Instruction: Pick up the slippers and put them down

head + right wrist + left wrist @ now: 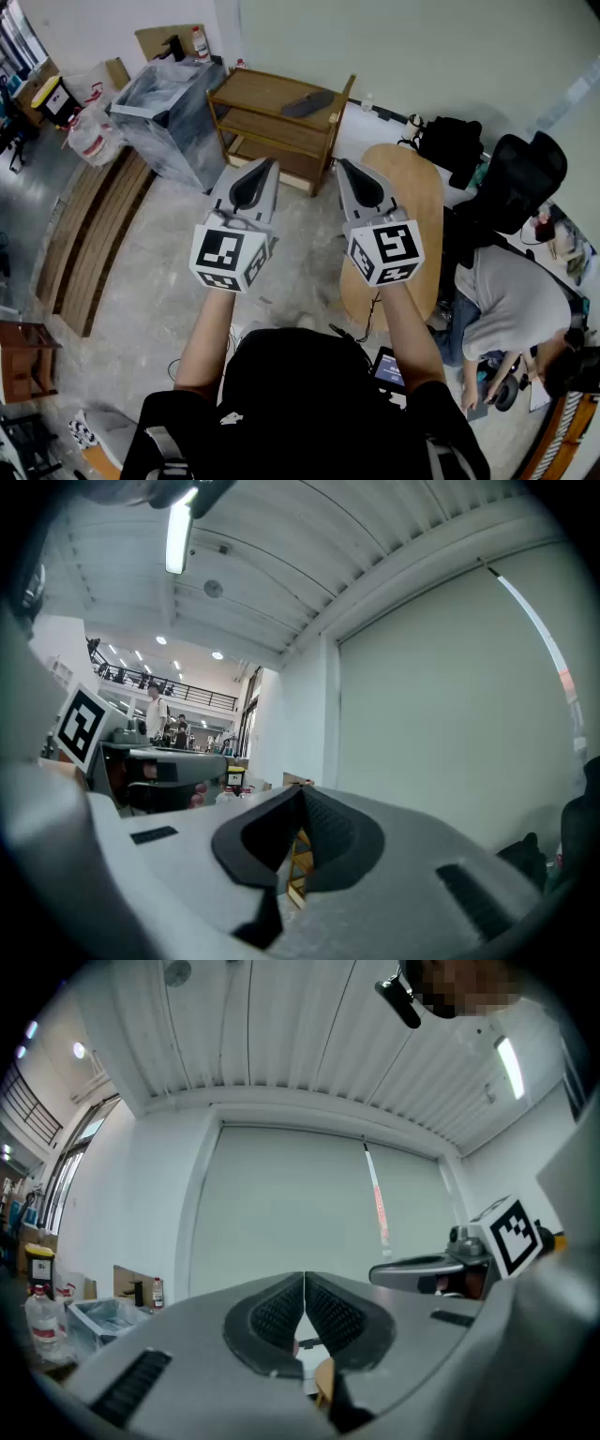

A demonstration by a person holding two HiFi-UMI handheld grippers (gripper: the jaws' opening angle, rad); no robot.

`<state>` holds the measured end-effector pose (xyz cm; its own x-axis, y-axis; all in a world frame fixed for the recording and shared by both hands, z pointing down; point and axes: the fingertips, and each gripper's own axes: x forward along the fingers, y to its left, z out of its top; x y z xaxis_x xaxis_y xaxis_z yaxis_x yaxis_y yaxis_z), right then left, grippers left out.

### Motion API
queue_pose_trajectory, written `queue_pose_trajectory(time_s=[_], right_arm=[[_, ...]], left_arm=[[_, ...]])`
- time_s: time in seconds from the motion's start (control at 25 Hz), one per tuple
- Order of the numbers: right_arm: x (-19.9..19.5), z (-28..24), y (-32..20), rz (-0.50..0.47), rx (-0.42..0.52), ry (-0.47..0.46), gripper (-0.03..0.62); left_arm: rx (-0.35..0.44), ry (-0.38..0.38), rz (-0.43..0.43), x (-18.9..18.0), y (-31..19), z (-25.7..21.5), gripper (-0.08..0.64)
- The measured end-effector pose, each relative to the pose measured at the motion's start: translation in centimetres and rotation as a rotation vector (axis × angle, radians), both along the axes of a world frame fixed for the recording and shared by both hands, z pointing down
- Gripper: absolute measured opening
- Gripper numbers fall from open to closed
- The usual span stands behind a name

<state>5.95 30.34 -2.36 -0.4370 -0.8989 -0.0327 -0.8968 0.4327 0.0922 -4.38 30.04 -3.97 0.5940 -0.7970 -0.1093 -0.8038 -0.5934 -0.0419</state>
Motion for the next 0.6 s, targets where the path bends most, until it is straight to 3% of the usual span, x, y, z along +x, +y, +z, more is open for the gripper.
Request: queue_pose_trajectory(time_s=[0.6], right_arm=[[2.4,1.3,-0.7,-0.027,-0.028,-0.047,-0.011]], left_arm=[[-0.027,-0.012,-0.029,1.8,-0.1,1.4,0.006]])
